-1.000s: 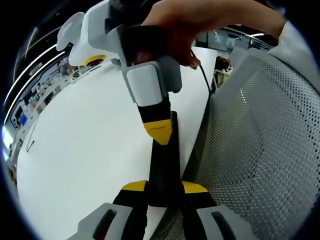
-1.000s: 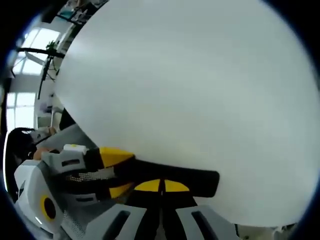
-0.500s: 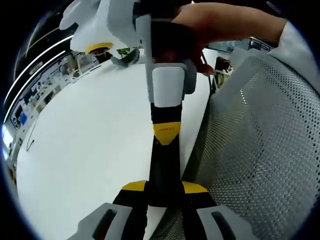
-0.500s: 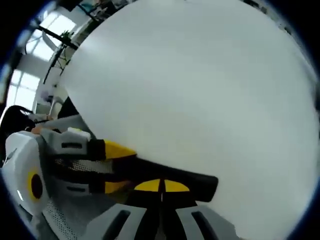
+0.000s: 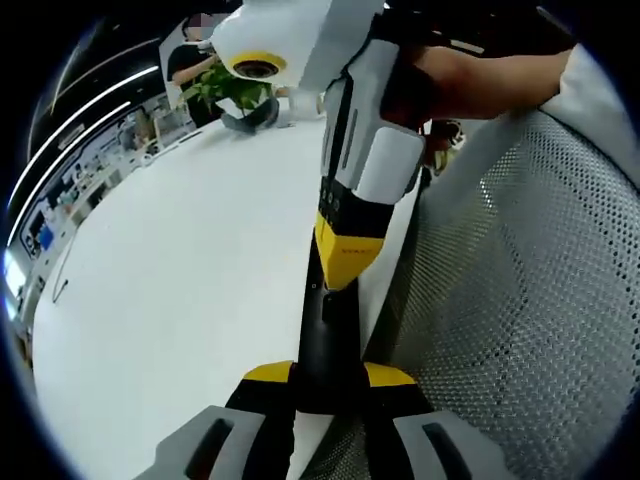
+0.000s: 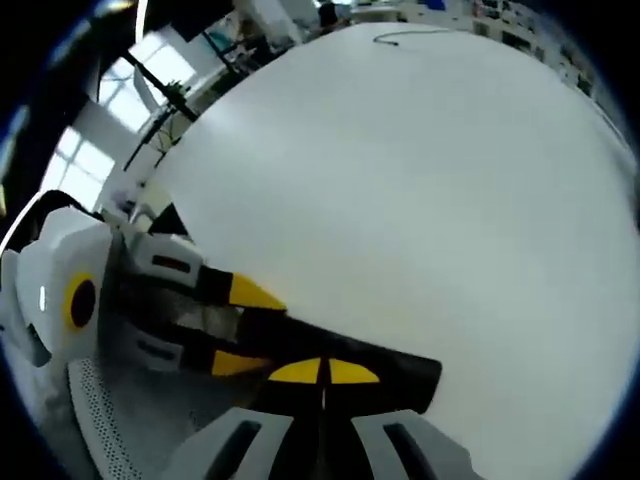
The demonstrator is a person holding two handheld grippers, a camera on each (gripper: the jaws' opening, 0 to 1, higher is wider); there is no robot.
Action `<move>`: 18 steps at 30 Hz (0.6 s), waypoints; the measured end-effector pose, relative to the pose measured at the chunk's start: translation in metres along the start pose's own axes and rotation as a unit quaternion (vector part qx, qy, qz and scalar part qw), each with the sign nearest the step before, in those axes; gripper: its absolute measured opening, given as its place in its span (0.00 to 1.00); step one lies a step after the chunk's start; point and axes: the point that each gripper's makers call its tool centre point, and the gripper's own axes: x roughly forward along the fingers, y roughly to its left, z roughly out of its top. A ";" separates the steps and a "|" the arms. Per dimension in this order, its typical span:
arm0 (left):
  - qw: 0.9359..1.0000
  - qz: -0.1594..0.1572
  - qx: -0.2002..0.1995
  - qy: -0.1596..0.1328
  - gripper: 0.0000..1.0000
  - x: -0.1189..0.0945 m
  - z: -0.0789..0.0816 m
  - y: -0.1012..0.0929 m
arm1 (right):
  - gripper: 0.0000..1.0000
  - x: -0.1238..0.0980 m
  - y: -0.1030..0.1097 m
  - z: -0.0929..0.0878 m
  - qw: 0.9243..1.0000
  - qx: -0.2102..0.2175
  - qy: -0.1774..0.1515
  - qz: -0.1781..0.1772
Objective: Press the specified remote control buttons in sequence, fully releasing each button before pressing the next.
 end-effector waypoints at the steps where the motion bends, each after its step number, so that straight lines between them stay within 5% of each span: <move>1: 1.000 0.000 0.000 0.000 0.24 0.000 0.000 0.000 | 0.00 0.000 0.002 -0.002 1.000 0.007 0.006 0.009; 18: 1.000 0.002 0.002 0.000 0.24 0.000 -0.001 -0.001 | 0.00 0.001 0.003 -0.009 0.999 0.020 0.013 0.022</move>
